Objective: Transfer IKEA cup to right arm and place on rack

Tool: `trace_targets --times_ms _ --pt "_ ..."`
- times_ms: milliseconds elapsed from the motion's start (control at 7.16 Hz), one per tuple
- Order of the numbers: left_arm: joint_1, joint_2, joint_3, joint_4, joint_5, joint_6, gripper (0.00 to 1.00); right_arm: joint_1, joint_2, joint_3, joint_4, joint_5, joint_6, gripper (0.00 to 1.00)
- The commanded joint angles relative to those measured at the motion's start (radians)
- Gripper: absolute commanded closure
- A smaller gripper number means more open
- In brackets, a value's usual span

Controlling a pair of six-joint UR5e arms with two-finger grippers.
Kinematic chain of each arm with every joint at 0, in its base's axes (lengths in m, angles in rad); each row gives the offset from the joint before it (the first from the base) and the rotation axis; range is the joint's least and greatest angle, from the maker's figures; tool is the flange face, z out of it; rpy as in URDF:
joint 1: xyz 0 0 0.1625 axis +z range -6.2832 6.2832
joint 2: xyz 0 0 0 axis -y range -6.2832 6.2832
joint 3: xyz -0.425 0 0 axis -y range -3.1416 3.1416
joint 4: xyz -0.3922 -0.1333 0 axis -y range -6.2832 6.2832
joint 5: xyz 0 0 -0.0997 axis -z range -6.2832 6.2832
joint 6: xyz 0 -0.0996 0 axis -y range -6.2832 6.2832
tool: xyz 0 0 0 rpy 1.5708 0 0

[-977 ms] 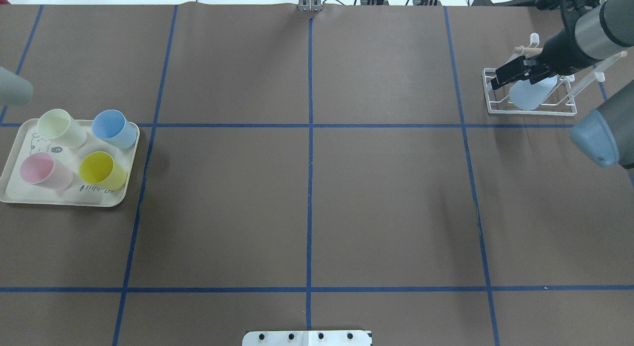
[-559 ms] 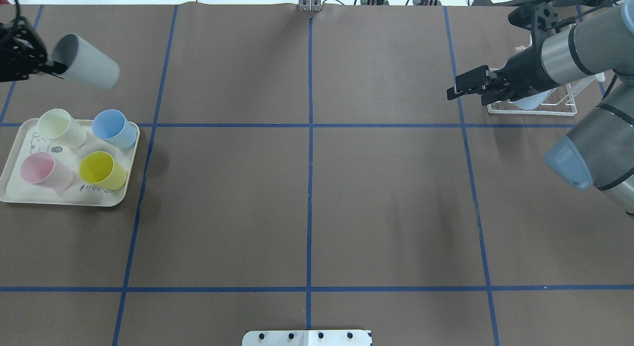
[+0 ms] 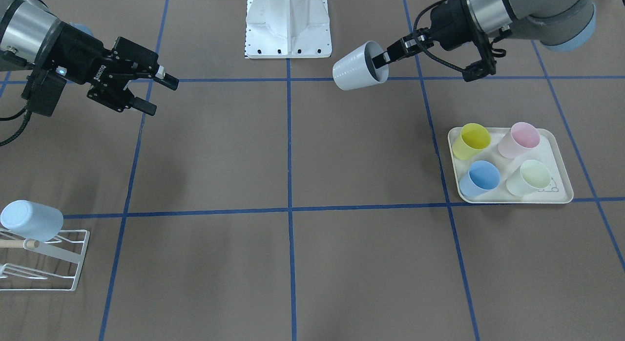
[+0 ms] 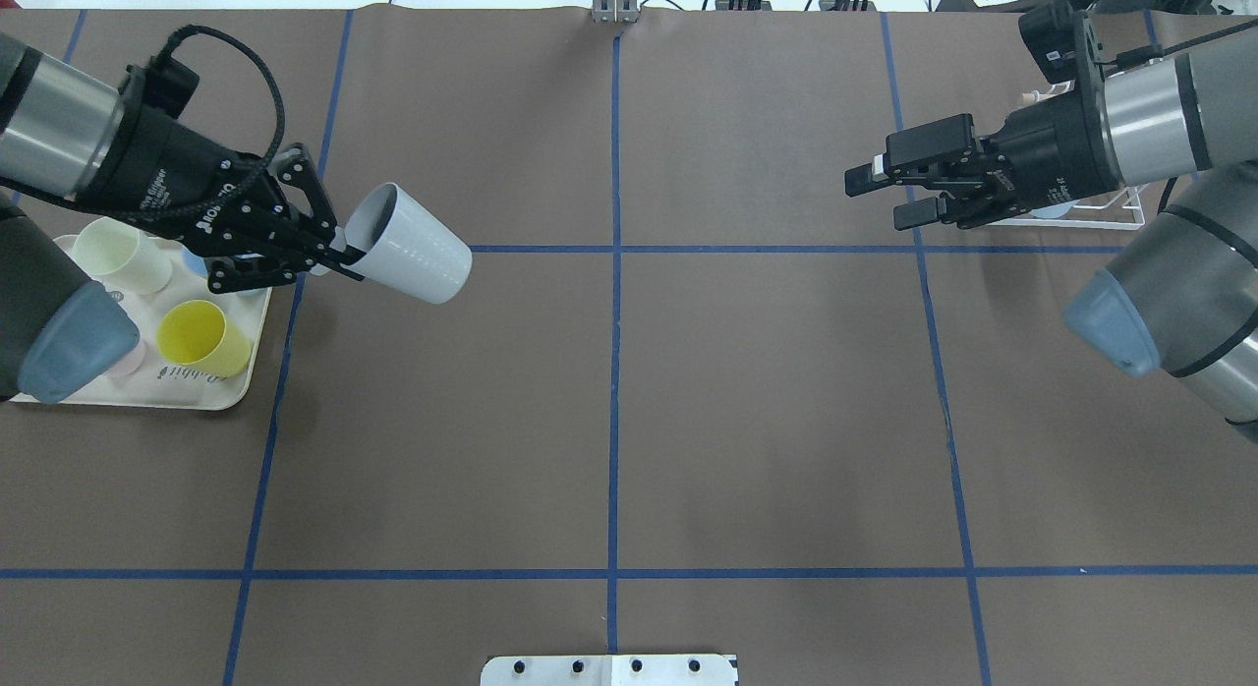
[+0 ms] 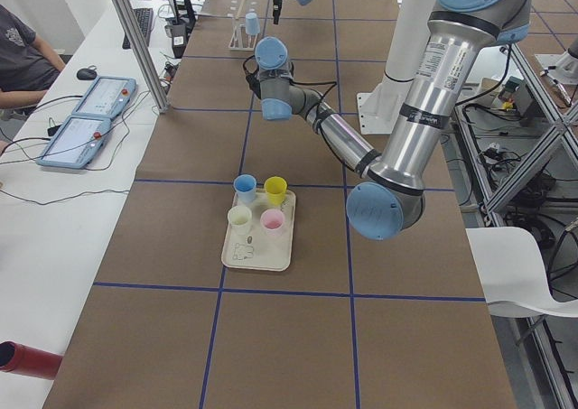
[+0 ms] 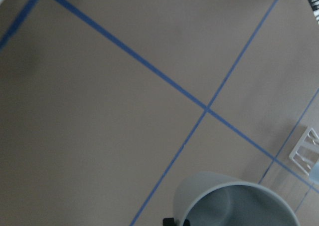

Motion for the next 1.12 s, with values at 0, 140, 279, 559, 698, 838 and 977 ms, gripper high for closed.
trace_targets --times_ms 0,140,279,559,698,838,977 --pt "0.080 -0.052 0.017 -0.281 0.185 -0.348 1.00 -0.009 0.068 -0.002 0.143 -0.046 0.184 0.03" --pt "0.094 -0.052 0.017 -0.340 0.250 -0.451 1.00 -0.047 0.072 -0.003 0.266 -0.147 0.286 0.03" --pt "0.094 -0.052 0.020 -0.426 0.301 -0.578 1.00 -0.103 0.072 -0.005 0.388 -0.263 0.382 0.03" --pt "0.095 -0.052 0.026 -0.546 0.401 -0.859 1.00 -0.165 0.114 -0.007 0.473 -0.339 0.421 0.04" --pt "0.118 -0.054 0.026 -0.569 0.430 -0.952 1.00 -0.174 0.157 -0.014 0.473 -0.350 0.438 0.04" --pt "0.132 -0.054 0.022 -0.577 0.453 -0.993 1.00 -0.196 0.182 -0.014 0.479 -0.366 0.438 0.04" --pt "0.143 -0.054 0.011 -0.579 0.461 -1.005 1.00 -0.222 0.199 -0.020 0.479 -0.384 0.436 0.04"
